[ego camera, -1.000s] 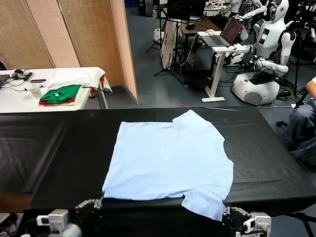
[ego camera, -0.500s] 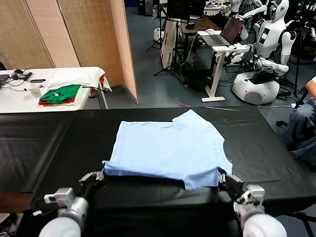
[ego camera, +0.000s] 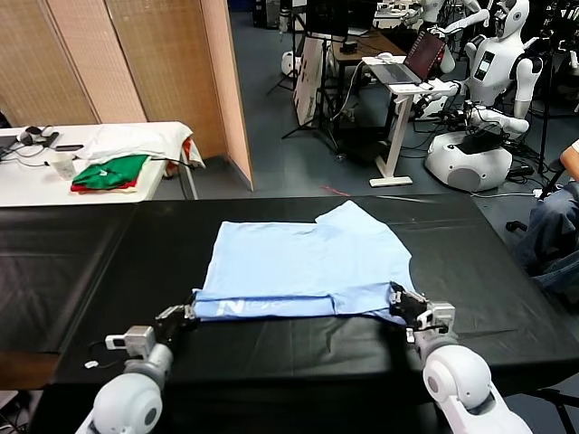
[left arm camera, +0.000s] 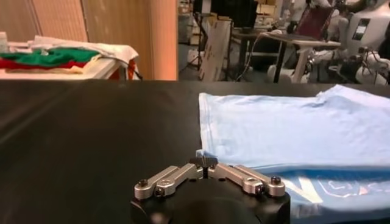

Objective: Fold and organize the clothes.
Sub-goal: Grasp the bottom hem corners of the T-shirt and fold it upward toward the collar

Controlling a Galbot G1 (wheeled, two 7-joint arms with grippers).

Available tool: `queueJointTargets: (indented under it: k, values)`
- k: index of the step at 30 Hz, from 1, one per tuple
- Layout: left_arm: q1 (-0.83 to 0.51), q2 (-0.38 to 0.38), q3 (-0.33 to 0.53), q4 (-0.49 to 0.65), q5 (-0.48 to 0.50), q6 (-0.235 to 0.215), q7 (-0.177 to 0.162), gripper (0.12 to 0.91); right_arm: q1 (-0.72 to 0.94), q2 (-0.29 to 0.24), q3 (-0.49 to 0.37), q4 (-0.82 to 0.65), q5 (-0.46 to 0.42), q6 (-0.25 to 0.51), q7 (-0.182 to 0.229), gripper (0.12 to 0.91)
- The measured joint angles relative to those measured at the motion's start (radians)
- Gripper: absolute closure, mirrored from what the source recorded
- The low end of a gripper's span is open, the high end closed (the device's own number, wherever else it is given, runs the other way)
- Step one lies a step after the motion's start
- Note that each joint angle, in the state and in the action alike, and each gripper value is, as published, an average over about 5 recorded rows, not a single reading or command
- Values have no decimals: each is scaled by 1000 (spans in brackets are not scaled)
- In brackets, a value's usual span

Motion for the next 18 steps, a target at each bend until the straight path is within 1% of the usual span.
queueJointTargets:
  k: [2,3,5,6,8,9,10,12,13,15,16,18]
  values:
    - [-15,5,7,12,10,-7,6,886,-13,3,10,16,1,-3,-10,655]
    - [-22,5,9,18,20,-12,11,886,-21,3,16,25,0,-7,-11,580]
    - [-32,3,12,27,42,-24,19,886,-41,3,29,47,-1,-18,-12,466]
    - [-35,1,12,30,52,-29,21,877,-53,1,36,59,-2,-23,-12,390]
    - [-34,-5,11,31,64,-35,21,822,-79,-3,50,83,-4,-30,-12,281]
    - [-31,-7,9,29,66,-35,20,776,-93,-5,55,93,-5,-32,-12,222]
    - [-27,-8,7,25,66,-33,19,711,-107,-7,61,102,-7,-32,-12,182]
    - [-14,-8,1,12,62,-23,16,598,-133,-12,70,119,-10,-34,-12,135]
    - [-6,-8,-3,4,57,-14,15,522,-146,-14,75,126,-10,-35,-11,127]
    - [14,-7,-8,-13,43,7,14,409,-171,-17,83,138,-12,-37,-9,121]
    - [25,-7,-10,-23,34,19,14,334,-183,-18,87,144,-11,-38,-8,120]
    - [48,-8,-13,-41,10,40,14,233,-206,-18,95,150,-12,-40,-7,119]
